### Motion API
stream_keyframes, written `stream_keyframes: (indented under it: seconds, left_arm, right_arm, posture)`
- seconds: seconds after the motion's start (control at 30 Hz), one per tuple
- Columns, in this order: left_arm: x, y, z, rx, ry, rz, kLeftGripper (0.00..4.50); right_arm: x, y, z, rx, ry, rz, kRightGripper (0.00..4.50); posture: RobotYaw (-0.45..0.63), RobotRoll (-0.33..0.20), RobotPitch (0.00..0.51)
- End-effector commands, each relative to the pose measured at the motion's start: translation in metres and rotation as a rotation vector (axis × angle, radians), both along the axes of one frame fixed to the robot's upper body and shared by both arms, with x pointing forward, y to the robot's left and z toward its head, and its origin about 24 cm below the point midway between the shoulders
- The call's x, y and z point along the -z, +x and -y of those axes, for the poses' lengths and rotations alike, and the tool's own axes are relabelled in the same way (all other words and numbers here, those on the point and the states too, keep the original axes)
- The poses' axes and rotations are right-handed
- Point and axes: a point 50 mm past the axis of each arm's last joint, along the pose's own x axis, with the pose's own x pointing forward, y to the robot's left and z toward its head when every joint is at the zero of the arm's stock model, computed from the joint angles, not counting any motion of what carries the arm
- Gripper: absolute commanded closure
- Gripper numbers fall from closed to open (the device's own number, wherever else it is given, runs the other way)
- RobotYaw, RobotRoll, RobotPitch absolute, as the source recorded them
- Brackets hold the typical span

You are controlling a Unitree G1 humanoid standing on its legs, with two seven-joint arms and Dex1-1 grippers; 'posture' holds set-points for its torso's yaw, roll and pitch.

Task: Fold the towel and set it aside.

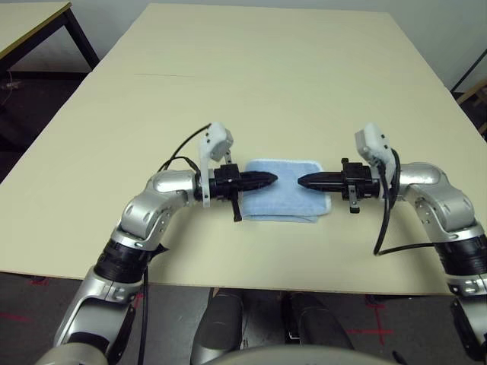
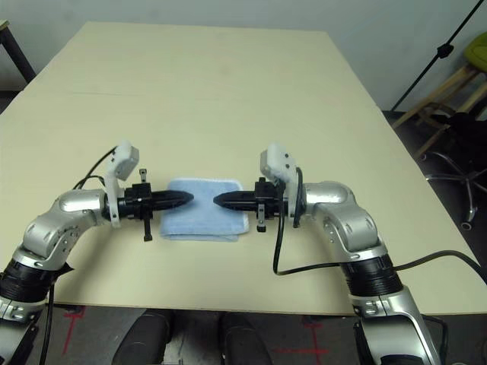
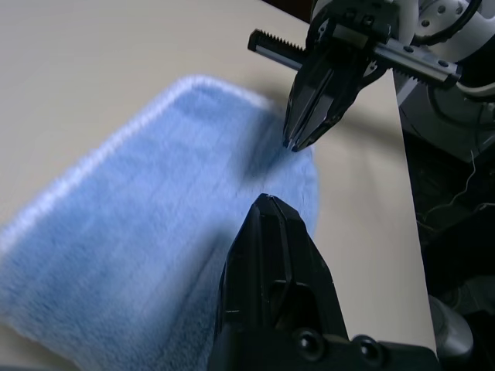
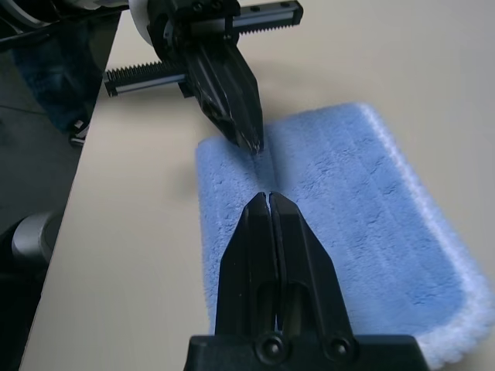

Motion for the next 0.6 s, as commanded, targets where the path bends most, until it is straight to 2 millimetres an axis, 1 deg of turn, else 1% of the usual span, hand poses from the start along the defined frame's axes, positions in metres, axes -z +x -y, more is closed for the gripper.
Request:
stream_keyframes:
  seconds: [0.03,0.1,0.2,0.3,0.4,0.53,0.57,0.6]
  left_arm:
    - [0.021,-0.001,-0.003,-0.041,0.005,-0.064,4.5]
    - [0.035,0.0,-0.008,-0.101,-0.009,-0.119,4.5]
    - [0.048,-0.003,-0.012,-0.1,0.039,-0.14,4.5]
    - [0.054,-0.006,-0.014,-0.077,0.077,-0.134,4.5]
    - [0.045,-0.004,-0.016,-0.058,0.057,-0.112,4.5]
    - [0.01,0.007,-0.012,-0.064,-0.068,-0.091,4.5]
    - [0.005,0.01,-0.011,-0.069,-0.079,-0.083,4.5]
    - [-0.001,0.016,-0.01,-0.084,-0.091,-0.062,4.5]
  right_arm:
    - [0.023,-0.001,0.001,0.013,-0.067,-0.02,4.44]
    - [0.04,0.0,0.003,0.037,-0.108,-0.04,4.44]
    - [0.06,0.001,0.008,0.055,-0.173,-0.048,4.44]
    - [0.067,0.002,0.012,0.056,-0.202,-0.035,4.44]
    - [0.047,0.006,0.01,0.067,-0.062,-0.041,4.44]
    - [0.01,0.015,0.01,0.084,0.099,-0.051,4.44]
    - [0.006,0.017,0.011,0.093,0.116,-0.049,4.44]
    - [0.001,0.02,0.01,0.105,0.128,-0.035,4.44]
  posture:
    - [0.13,0.0,0.138]
    - [0.13,0.0,0.138]
    - [0.13,0.0,0.138]
    - [0.14,0.0,0.132]
    - [0.14,0.0,0.131]
    - [0.13,0.0,0.132]
    - [0.13,0.0,0.132]
    - [0.13,0.0,0.131]
